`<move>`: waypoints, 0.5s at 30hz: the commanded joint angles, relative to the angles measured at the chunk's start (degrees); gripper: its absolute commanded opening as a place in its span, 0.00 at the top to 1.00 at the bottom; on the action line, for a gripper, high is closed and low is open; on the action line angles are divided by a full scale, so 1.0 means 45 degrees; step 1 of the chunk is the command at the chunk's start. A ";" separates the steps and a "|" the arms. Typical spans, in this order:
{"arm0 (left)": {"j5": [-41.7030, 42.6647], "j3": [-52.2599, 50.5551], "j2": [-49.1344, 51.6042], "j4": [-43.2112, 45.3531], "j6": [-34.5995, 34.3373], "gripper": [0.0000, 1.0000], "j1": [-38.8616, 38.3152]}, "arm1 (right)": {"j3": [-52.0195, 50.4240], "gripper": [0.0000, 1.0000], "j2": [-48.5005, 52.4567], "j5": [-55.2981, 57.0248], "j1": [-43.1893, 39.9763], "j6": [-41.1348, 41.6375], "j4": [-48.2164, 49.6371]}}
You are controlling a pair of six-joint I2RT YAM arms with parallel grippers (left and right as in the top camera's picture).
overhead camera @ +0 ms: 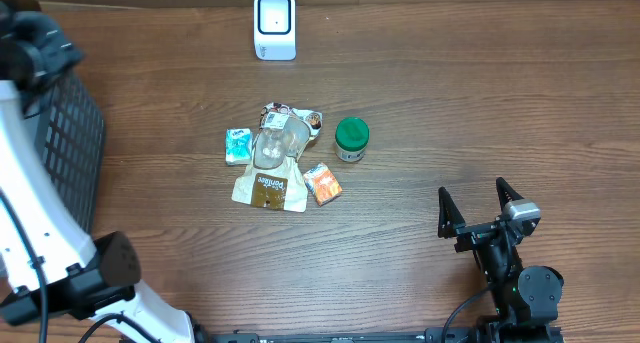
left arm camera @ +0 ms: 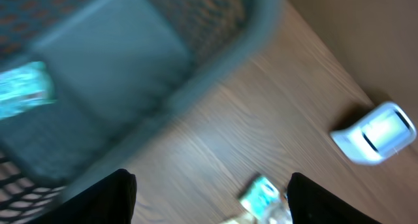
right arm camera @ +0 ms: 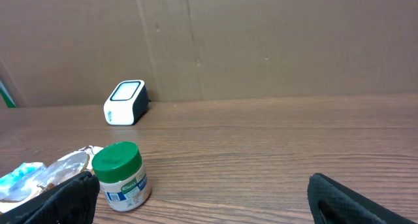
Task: Scan the item barcode
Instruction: 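Move the left gripper back into the basket toward the green wipes pack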
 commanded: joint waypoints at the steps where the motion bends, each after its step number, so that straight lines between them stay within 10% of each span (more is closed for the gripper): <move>1: -0.0175 -0.0554 -0.0170 0.0121 0.0379 0.26 0.1341 | -0.0136 0.00 -0.0102 -0.0005 -0.0029 -0.0015 0.0044; 15: -0.2735 -0.6387 -0.0160 0.2516 0.0865 0.27 0.4556 | -0.0136 0.00 -0.0102 -0.0005 -0.0029 -0.0015 0.0044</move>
